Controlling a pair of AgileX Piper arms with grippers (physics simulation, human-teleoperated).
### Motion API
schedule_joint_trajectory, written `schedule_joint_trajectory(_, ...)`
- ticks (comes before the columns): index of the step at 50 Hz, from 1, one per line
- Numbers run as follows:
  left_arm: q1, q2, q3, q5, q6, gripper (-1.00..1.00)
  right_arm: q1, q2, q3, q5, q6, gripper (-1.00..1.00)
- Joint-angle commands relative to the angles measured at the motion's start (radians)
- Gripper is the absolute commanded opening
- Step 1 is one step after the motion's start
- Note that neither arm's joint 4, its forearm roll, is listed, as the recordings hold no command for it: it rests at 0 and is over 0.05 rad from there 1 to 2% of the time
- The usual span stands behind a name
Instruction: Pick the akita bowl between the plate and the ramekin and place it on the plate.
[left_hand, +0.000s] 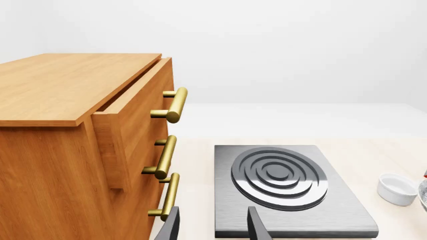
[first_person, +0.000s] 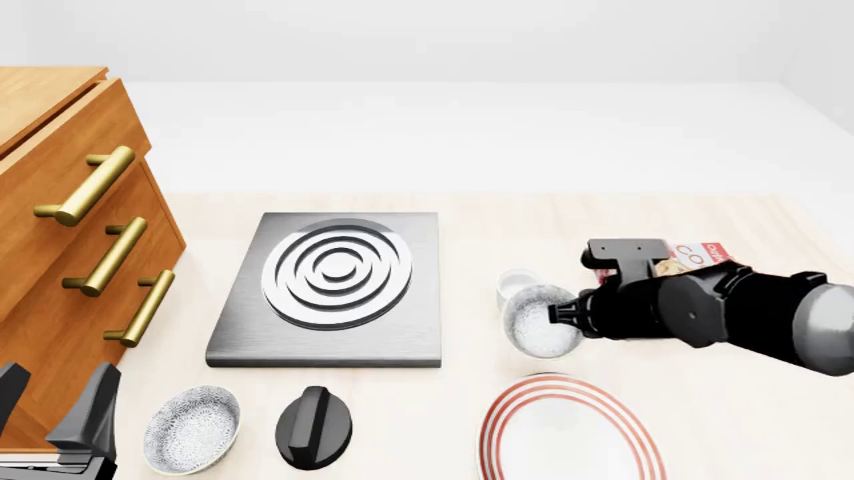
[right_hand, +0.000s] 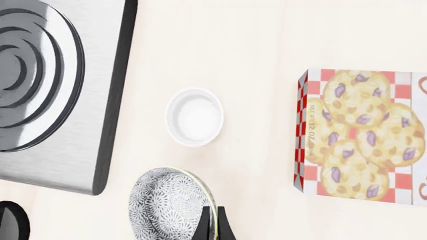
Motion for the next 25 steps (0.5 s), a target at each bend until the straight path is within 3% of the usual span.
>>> schedule_joint_trajectory(1,0.000,0.000,0.000,0.000,0.000,1.00,0.018,-0.133,-0.008,0.072,-0.004,-1.00)
schedule_joint_trajectory(22,0.000,0.000,0.000,0.000,0.000,1.00,0.080,-0.395,0.040,0.257,-0.027,-1.00)
schedule_joint_trajectory(25,0.000,0.000,0.000,0.000,0.000,1.00,0.073,-0.426,0.064,0.267,-0.065,-1.00)
